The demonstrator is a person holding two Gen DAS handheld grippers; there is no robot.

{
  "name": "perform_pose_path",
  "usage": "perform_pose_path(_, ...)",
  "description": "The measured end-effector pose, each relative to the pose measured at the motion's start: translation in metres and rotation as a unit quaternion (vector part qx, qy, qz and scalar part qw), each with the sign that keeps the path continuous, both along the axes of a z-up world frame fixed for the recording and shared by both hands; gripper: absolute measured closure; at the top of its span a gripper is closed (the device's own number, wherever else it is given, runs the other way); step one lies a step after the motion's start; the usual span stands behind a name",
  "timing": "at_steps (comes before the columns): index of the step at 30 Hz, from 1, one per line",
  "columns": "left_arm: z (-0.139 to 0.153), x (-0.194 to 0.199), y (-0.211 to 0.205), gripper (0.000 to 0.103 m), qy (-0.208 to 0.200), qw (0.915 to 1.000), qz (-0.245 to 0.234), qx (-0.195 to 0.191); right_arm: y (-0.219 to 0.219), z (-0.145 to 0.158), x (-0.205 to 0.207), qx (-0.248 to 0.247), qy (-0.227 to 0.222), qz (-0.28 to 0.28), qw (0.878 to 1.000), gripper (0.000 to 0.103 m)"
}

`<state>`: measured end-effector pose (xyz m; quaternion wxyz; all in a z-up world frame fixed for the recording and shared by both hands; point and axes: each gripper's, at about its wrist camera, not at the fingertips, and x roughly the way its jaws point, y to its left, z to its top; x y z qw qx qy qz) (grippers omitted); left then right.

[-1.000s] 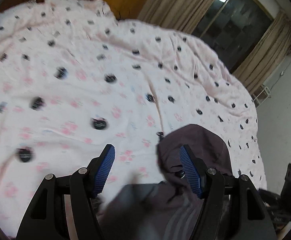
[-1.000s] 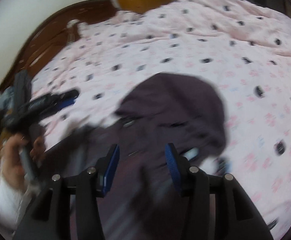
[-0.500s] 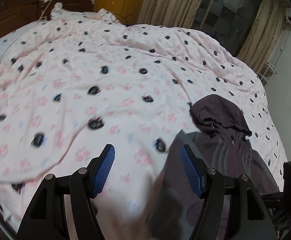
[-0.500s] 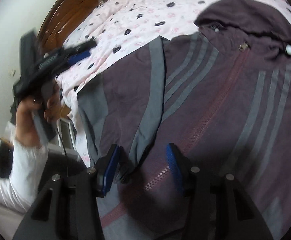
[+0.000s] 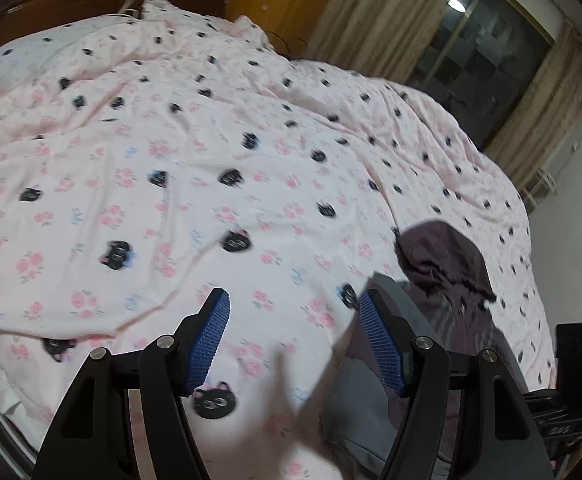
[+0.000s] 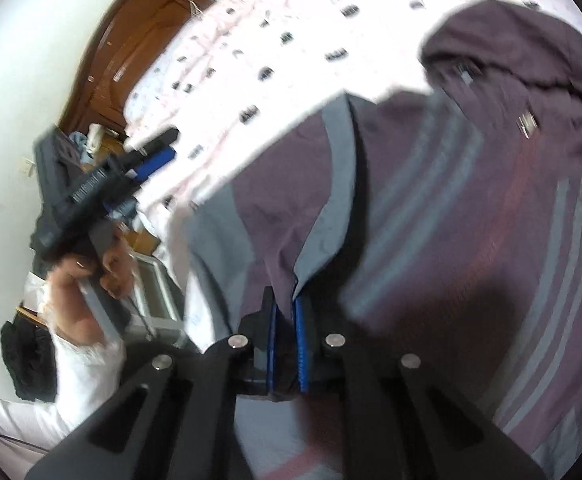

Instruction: Fold clothes

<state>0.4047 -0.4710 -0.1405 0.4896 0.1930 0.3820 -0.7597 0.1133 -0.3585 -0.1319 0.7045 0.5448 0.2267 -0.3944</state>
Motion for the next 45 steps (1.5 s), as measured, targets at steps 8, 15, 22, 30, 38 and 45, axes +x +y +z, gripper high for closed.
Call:
perform_pose_path(8, 0.012, 0.070, -0.001, 0.040, -0.020, 0.9811, 0.192, -0.014, -0.076, 0.050, 0.066, -0.028, -0.034, 0.051, 0.998, 0.094)
perform_pose_path(15, 0.009, 0.109, 0.006, 0.040, -0.016, 0.9597, 0.280, -0.012, -0.156, 0.044, 0.159, -0.023, -0.027, 0.076, 0.996, 0.094)
perform_pose_path(22, 0.006, 0.129, 0.005, 0.040, -0.015, 0.9484, 0.316, -0.009, -0.209, -0.012, 0.220, -0.002, 0.043, 0.067, 0.997, 0.094)
perform_pose_path(30, 0.006, 0.119, 0.001, 0.040, -0.021, 0.9564, 0.291, -0.006, -0.224, 0.018, 0.197, -0.050, -0.006, 0.017, 0.999, 0.054)
perform_pose_path(38, -0.008, 0.084, -0.016, 0.040, -0.045, 0.9748, 0.218, 0.020, -0.227, 0.060, 0.162, -0.105, -0.049, -0.031, 0.993, 0.035)
perform_pose_path(45, -0.051, 0.050, -0.057, 0.040, -0.088, 0.9794, 0.164, 0.079, -0.155, 0.084, 0.083, -0.135, -0.005, -0.059, 0.989, 0.035)
